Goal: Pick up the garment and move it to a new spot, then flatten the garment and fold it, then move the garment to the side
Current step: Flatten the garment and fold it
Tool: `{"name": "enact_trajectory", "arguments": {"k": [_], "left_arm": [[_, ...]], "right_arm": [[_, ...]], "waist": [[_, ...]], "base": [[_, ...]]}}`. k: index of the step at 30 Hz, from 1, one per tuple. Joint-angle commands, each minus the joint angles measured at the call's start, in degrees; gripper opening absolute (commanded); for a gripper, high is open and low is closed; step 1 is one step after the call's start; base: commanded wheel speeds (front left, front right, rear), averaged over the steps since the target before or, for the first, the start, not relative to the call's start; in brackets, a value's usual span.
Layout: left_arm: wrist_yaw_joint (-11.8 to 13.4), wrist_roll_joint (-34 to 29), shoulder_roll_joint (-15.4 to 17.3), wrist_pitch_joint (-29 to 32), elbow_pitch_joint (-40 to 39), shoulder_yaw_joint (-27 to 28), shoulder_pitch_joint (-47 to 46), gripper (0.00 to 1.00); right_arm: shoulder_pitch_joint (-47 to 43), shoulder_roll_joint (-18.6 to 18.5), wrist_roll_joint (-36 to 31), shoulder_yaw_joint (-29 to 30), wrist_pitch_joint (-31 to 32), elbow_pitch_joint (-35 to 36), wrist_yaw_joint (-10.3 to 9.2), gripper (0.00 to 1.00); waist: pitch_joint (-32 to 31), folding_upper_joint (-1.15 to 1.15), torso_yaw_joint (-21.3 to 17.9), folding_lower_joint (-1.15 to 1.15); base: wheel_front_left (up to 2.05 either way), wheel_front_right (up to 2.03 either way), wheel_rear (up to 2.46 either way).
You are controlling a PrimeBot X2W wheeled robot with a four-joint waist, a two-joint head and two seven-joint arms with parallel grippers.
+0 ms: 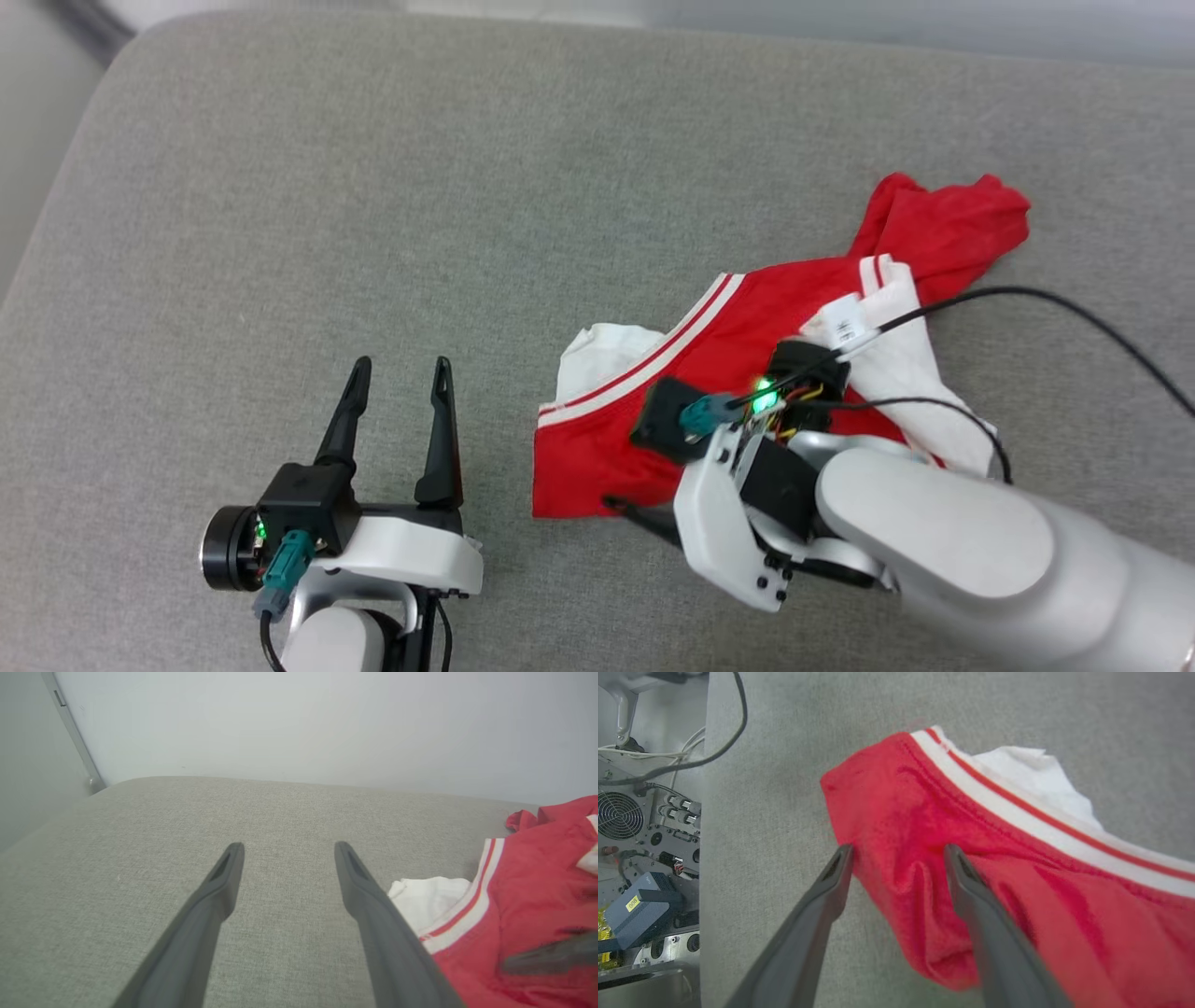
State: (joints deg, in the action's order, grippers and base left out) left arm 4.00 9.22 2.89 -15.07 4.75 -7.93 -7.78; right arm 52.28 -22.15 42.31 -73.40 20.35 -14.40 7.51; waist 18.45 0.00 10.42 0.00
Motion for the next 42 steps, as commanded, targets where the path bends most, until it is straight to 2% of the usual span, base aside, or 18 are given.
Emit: {"name": "enact_trajectory", "arguments": {"k": [1,3,7,10,14,20,24,29,37,39,42], "left_arm": [[-0.15,-0.46,-0.02,-0.15,0.11,0.38,0.63,1.0],[-0.41,-0.96,-0.03,-0.15,0.15,0.77,1.14,1.0],[-0.98,-2.02,-0.01,-0.15,-0.05,2.32,2.66,1.0],[-1.42,-2.86,-0.03,-0.15,-0.35,3.54,3.8,1.0],[-2.15,-3.97,-0.03,-0.15,-0.69,5.21,4.89,1.0],[-3.07,-4.76,-0.03,-0.15,-1.09,6.64,6.07,1.0],[-3.94,-5.29,0.01,-0.15,-1.21,7.59,6.24,1.0],[-6.04,-5.62,1.53,-0.15,-1.95,9.06,3.16,1.0],[-10.31,-5.19,7.48,-0.04,0.14,6.94,-7.7,1.0],[-11.38,2.96,15.64,14.59,3.13,-2.88,-19.36,1.0],[-11.37,9.89,19.84,22.9,2.51,-8.61,-23.63,1.0]], "right_arm": [[0.9,-0.67,0.19,0.07,-2.1,0.52,-0.04,1.0],[1.09,-2.21,0.94,0.17,-6.25,1.4,-0.04,1.0],[-0.22,-5.54,1.74,4.46,-13.97,3.38,-0.04,1.0],[-2.89,-7.48,-0.97,11.06,-20.1,2.75,-0.04,1.0],[-9.47,-7.12,-4.86,23.45,-27.75,0.31,-0.04,1.0],[-21.83,-3.29,-14.23,43.68,-33.99,-2.45,-0.03,1.0],[-30.15,0.89,-20.37,56.4,-35.16,-0.44,-0.03,1.0],[-39.12,6.92,-25.61,67.64,-35.5,4.5,-0.03,1.0],[-46.68,12.34,-29.95,74.72,-35.52,10.31,-0.03,1.0],[-46.66,13.17,-32.47,75.33,-35.54,12.63,-0.03,1.0],[-45.81,12.99,-32.94,75.44,-35.54,13.22,-0.03,1.0]], "waist": [[-1.56,0.0,-0.93,0.0],[-3.02,0.0,-1.42,0.0],[-5.77,0.0,-2.66,0.0],[-7.47,0.0,-3.66,0.0],[-9.22,0.0,-4.93,0.0],[-10.95,0.0,-5.98,0.0],[-11.49,0.0,-6.38,0.0],[-11.48,0.0,-6.76,0.0],[-10.45,0.0,-7.33,0.0],[-8.87,0.0,-8.64,0.0],[-7.95,0.0,-9.1,0.0]], "base": [[0.0,0.0,0.0],[0.0,0.0,0.0],[0.0,0.0,0.0],[0.0,0.0,0.0],[0.0,0.0,0.0],[0.0,0.0,0.0],[0.0,0.0,0.0],[0.0,0.0,0.0],[0.0,0.0,0.0],[0.0,0.0,0.0],[0.0,0.0,0.0]]}}
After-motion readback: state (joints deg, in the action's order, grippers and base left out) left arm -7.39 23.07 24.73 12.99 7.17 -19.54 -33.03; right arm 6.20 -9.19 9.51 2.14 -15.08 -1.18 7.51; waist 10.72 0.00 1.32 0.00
